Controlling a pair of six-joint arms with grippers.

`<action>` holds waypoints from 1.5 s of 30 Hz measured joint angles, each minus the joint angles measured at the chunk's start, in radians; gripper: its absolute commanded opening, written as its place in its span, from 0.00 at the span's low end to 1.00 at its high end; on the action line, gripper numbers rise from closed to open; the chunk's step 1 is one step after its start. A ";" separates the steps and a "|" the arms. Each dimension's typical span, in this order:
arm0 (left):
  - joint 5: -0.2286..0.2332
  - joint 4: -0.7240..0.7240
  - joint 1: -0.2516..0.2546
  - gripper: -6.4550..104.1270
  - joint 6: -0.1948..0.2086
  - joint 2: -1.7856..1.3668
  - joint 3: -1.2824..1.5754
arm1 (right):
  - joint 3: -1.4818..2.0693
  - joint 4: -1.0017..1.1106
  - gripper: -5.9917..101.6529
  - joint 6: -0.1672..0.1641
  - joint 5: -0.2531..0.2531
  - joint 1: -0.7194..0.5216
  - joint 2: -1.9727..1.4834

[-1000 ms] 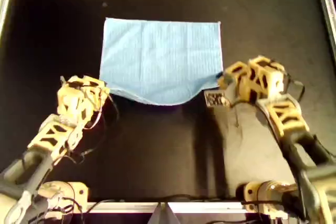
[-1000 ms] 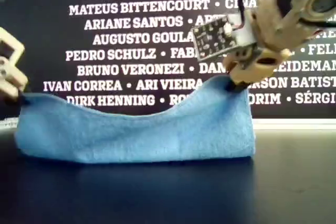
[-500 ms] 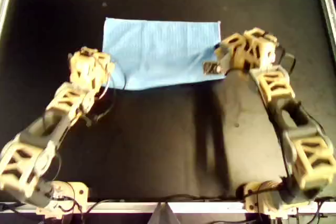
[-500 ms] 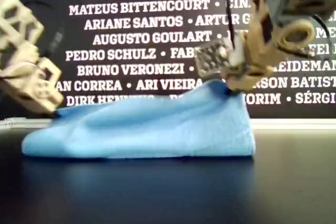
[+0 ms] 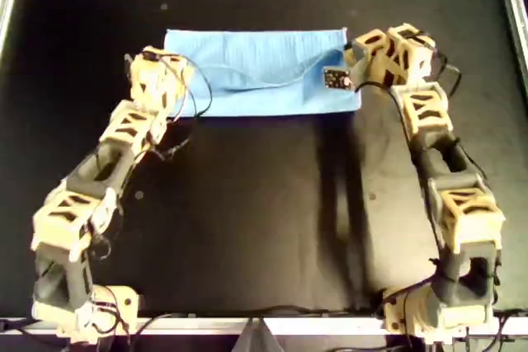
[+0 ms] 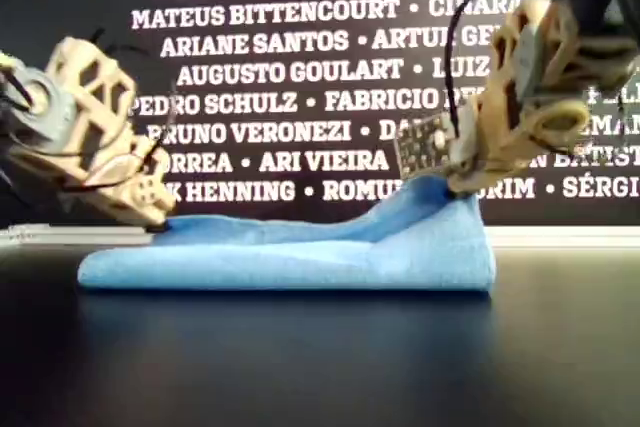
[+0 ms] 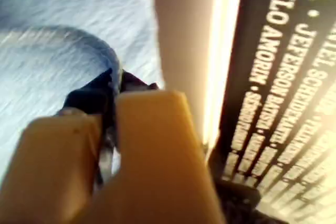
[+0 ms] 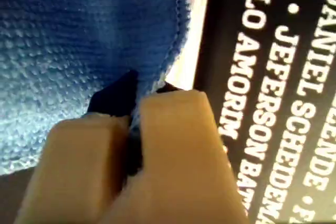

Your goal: Fold a cloth

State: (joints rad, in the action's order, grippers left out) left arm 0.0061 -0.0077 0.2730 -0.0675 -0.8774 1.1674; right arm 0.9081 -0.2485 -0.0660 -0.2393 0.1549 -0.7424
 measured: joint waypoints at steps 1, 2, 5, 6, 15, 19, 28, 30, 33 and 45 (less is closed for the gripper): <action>0.000 0.000 0.000 0.05 0.000 0.023 -0.032 | -0.023 0.000 0.05 0.000 0.000 0.000 0.018; 0.000 0.000 -0.003 0.05 0.000 0.046 -0.063 | -0.048 0.000 0.05 0.000 0.000 0.000 0.041; 0.000 0.000 -0.025 0.05 0.000 0.107 -0.152 | -0.133 0.000 0.05 0.000 0.000 0.000 0.106; 0.000 0.000 -0.037 0.05 0.000 0.129 -0.179 | -0.161 0.000 0.05 0.000 0.000 0.000 0.124; 0.000 0.000 -0.089 0.05 0.000 0.293 -0.365 | -0.368 0.000 0.05 0.000 0.000 0.002 0.282; 0.000 0.000 -0.089 0.05 0.000 0.328 -0.397 | -0.402 0.000 0.05 0.000 0.000 0.002 0.314; -0.006 0.000 -0.089 0.20 0.000 0.333 -0.410 | -0.410 0.000 0.15 0.000 0.000 0.002 0.328; -0.006 0.000 -0.089 0.33 0.003 0.333 -0.410 | -0.410 0.000 0.24 0.003 0.000 0.002 0.328; -0.006 0.000 -0.089 0.50 0.006 0.333 -0.410 | -0.410 0.000 0.38 0.006 0.000 0.002 0.328; 0.000 -0.002 -0.089 0.70 0.000 0.333 -0.410 | -0.411 0.000 0.50 0.005 -0.005 0.002 0.327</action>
State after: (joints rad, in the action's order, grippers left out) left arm 0.0061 -0.0092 0.1841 -0.0675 -0.5446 0.7578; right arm 0.4970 -0.2485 -0.0614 -0.2439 0.1565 -0.4157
